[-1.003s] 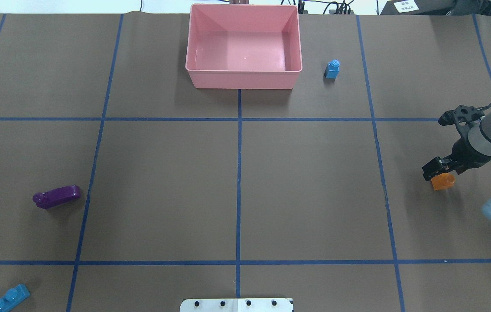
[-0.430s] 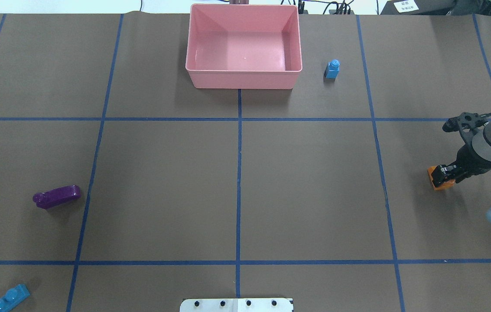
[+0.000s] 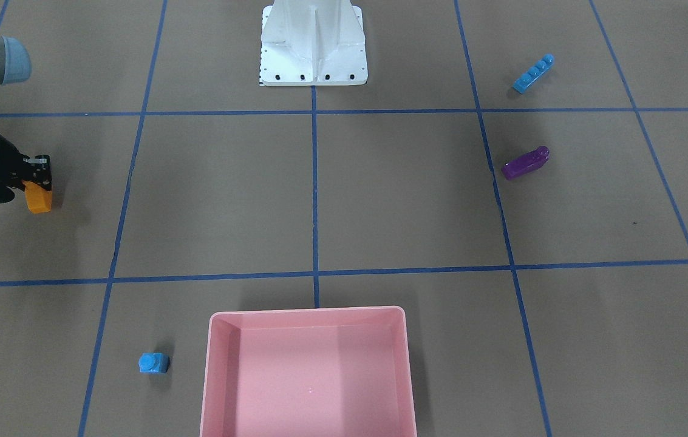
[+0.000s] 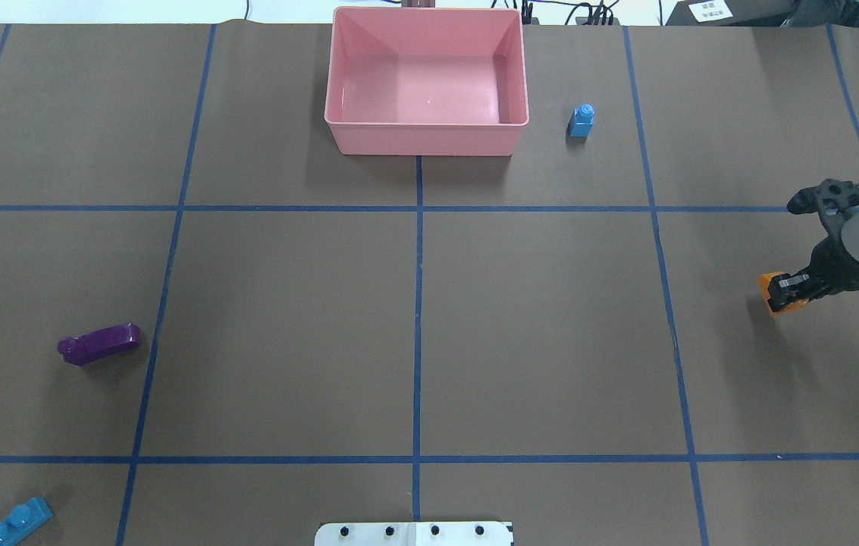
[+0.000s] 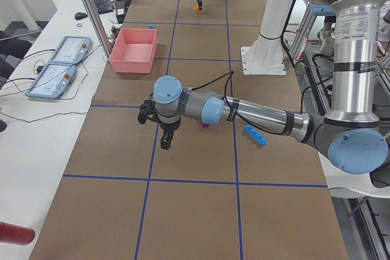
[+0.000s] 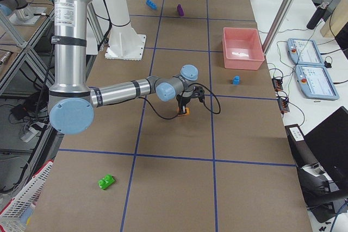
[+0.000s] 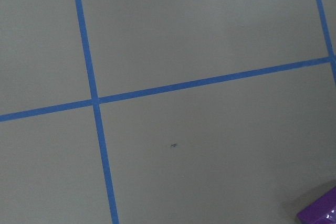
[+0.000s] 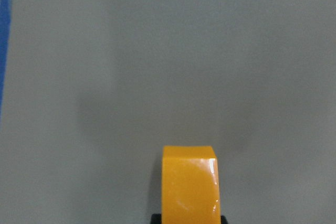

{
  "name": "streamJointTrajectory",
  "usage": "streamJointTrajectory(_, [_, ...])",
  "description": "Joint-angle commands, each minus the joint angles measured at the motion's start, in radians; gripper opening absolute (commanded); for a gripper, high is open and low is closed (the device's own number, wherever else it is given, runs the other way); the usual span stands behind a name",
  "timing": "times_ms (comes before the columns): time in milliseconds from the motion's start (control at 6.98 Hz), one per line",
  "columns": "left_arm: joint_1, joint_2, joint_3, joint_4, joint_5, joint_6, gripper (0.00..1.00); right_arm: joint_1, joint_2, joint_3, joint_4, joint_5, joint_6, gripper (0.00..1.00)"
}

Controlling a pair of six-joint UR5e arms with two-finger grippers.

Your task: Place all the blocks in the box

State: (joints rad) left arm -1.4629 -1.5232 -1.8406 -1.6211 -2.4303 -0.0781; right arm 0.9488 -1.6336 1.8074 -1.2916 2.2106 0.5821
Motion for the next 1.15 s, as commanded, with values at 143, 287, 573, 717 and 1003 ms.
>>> streamJointTrajectory(143, [0.161,0.014,-0.093,0.001,0.005,-0.009,1.00,0.064,-0.002,0.160,0.002,0.000,0.051,0.00])
streamJointTrajectory(287, [0.223,0.026,-0.139,-0.008,0.005,-0.189,1.00,0.065,0.039,0.190,0.002,0.001,0.120,0.00])
streamJointTrajectory(573, [0.374,0.035,-0.189,-0.092,0.063,-0.258,1.00,0.068,0.133,0.207,0.000,0.000,0.177,0.00])
streamJointTrajectory(717, [0.474,0.035,-0.189,-0.161,0.167,-0.255,1.00,0.070,0.171,0.211,0.000,0.000,0.200,0.00])
streamJointTrajectory(1003, [0.652,0.011,-0.184,-0.178,0.301,-0.249,1.00,0.086,0.254,0.210,-0.005,0.000,0.202,0.00])
